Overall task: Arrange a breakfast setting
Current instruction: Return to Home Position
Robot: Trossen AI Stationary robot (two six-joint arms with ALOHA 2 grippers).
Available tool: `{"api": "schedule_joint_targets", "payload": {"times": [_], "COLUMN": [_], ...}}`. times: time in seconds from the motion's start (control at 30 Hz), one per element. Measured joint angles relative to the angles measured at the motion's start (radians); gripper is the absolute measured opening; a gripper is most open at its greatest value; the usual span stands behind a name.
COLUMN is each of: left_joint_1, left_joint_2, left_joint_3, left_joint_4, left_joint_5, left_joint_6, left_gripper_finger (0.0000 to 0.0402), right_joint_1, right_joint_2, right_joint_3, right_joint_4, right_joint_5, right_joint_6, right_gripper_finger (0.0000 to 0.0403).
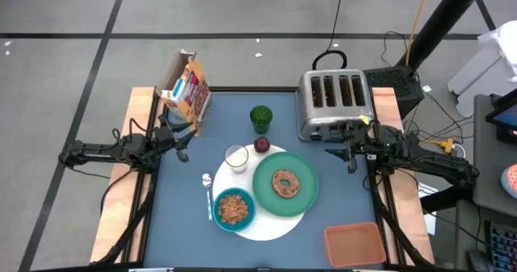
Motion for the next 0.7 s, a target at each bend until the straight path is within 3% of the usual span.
{"api": "schedule_joint_targets", "payload": {"times": [0.3, 0.7], "left_joint_1": [0.000, 0.000], "left_joint_2": [0.000, 0.000], "left_joint_3": [0.000, 0.000], "left_joint_4": [0.000, 0.002], "left_joint_5": [0.000, -0.001], "left_joint_6": [-0.020, -0.040], "left_gripper_finger": [0.0149, 0.0149], "right_joint_1": [0.003, 0.011], "right_joint_2": [-0.001, 0.002], "right_joint_3": [-0.155, -0.158], "right_joint_4": [0.317, 0.260], "right_joint_5": [-0.002, -0.005], "right_joint_6": [0.025, 0.086], "right_gripper_finger": [0.0155, 0.0155]}}
